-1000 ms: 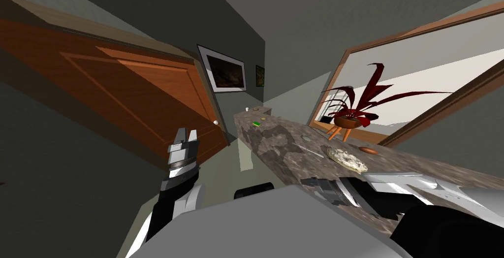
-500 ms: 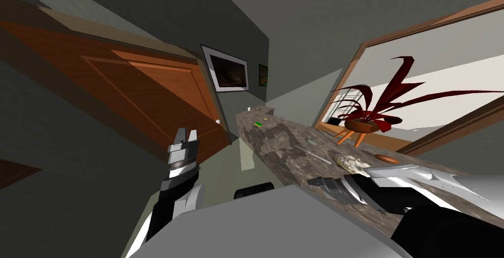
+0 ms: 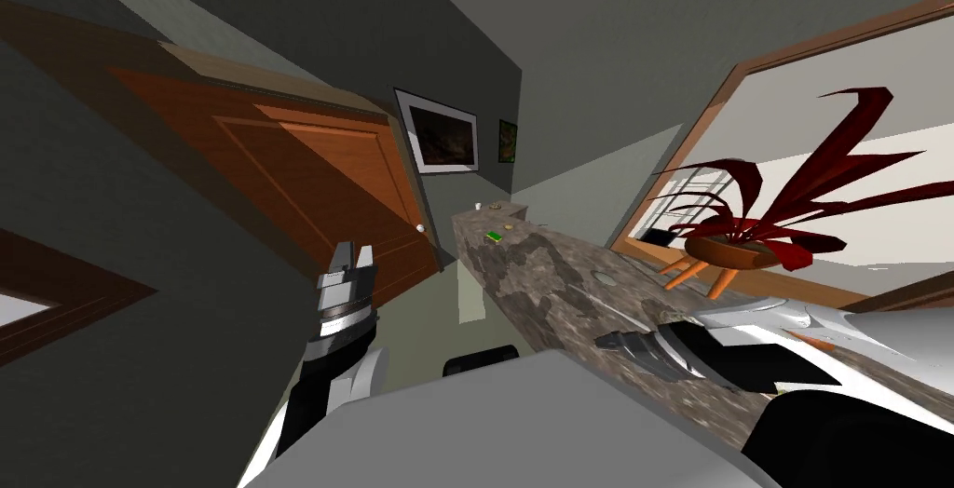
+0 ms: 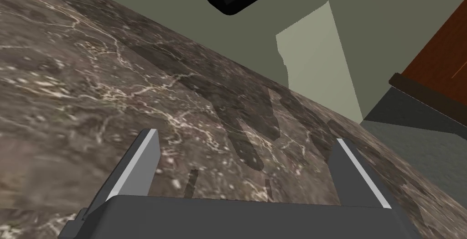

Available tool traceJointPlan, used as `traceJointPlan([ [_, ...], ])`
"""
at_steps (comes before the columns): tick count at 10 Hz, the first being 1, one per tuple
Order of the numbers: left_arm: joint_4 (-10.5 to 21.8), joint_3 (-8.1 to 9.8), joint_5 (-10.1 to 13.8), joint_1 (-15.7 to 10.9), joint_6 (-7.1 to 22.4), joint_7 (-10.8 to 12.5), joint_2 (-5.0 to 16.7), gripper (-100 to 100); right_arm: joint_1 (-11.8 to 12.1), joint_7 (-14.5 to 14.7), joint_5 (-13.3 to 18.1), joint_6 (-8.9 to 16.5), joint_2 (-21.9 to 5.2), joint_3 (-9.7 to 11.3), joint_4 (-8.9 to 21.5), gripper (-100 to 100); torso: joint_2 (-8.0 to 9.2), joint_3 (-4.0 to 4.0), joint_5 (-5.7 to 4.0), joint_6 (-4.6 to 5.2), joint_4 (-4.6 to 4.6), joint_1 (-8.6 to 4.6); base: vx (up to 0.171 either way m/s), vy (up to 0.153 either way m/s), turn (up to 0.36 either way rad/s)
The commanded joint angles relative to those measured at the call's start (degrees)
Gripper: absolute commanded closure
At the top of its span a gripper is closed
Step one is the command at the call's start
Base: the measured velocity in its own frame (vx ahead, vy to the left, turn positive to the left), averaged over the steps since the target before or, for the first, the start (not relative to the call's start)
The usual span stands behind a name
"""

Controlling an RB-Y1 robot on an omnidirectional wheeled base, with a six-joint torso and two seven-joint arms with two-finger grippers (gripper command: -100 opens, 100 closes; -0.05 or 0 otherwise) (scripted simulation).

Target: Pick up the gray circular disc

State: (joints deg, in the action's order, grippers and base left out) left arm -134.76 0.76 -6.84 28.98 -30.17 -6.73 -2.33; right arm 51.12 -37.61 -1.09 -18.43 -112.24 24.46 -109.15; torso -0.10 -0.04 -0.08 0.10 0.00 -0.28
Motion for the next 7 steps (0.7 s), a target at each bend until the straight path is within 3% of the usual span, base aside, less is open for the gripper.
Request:
traceJointPlan([
  [1, 0.0, 0.0, 0.0, 0.0, 0.0, 0.0, 0.0, 0, 0.11, 2.61, -2.86, 0.02, -1.14, 0.66, 0.07, -100, 0.0, 0.0, 0.0, 0.0, 0.0, 0.0, 0.022, -0.03, -0.014],
  [2, 0.0, 0.0, 0.0, 0.0, 0.0, 0.0, 0.0, 0, 0.11, 2.61, -3.55, 0.02, -1.14, 0.66, 0.07, -100, 0.04, 0.02, 0.01, 0.03, 0.01, 0.07, 0.006, -0.005, -0.029],
  [3, 0.0, 0.0, 0.0, 0.0, 0.0, 0.0, 0.0, 0, 1.07, 1.76, -3.99, 1.53, -3.05, 0.5, 1.55, -100, 0.1, 0.06, 0.03, 0.02, 0.03, 0.17, 0.025, -0.033, 0.223],
  [4, 0.0, -0.01, 0.0, -0.01, 0.0, 0.0, 0.0, 0, 1.07, 1.64, -2.3, 1.53, -3.05, 0.5, 1.55, -100, 0.03, 0.02, 0.03, -0.05, 0.01, 0.09, 0.037, -0.061, 0.117],
  [5, 0.0, 0.0, 0.0, 0.0, 0.0, 0.0, 0.0, 0, 1.07, 1.19, -2.5, 1.53, -3.05, 0.5, 1.55, -100, 0.0, 0.0, 0.0, 0.02, 0.0, 0.01, 0.022, -0.04, -0.005],
  [7, 0.0, 0.0, 0.0, 0.0, 0.0, 0.0, 0.0, 0, 2.04, 0.99, -4.4, 3.02, -4.56, 0.32, 2.93, -100, 0.1, 0.06, 0.02, 0.03, 0.03, 0.14, 0.012, -0.033, 0.089],
])
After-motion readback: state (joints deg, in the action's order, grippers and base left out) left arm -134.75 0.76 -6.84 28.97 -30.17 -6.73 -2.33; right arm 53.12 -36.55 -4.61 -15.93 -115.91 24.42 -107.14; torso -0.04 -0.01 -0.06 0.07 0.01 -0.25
